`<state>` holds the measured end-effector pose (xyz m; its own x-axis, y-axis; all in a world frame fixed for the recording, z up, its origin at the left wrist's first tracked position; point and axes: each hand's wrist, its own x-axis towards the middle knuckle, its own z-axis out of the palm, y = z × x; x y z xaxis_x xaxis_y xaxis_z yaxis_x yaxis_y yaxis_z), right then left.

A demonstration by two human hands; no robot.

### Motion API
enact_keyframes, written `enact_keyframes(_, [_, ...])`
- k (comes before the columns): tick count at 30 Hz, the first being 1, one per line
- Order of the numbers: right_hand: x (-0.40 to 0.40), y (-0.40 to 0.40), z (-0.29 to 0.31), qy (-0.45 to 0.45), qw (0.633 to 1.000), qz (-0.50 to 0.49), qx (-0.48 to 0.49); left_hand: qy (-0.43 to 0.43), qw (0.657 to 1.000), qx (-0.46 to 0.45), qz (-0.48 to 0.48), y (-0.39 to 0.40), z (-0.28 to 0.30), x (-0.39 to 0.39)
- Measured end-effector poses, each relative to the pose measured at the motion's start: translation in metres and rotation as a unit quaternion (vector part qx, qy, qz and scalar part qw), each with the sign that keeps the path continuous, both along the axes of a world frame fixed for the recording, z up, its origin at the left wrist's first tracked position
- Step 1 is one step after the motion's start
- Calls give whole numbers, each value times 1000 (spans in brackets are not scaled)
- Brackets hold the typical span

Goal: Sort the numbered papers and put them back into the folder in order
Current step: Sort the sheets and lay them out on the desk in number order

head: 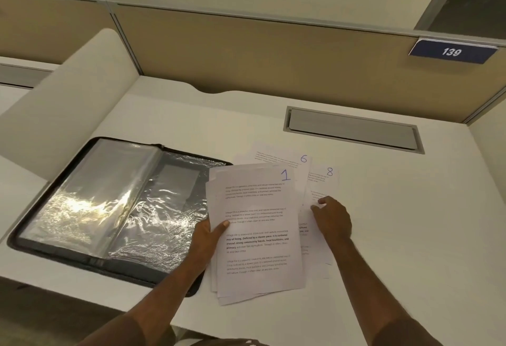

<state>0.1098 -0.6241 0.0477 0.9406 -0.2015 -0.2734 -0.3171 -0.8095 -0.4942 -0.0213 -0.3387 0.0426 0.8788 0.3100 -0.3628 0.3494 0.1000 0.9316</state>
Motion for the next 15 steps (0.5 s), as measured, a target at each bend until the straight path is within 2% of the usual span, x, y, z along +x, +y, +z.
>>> enact_keyframes(4, [-1,21,-6,24,992,70,-106,21,999,-12,26,9,-7,2])
enact_keyframes(9, [-2,28,-12,27,998,17,-60,28,998,-2,49,18,-13,4])
enact_keyframes(15, [2,35,-4,42,980,68,-181,34,998,3,45,24,-17,4])
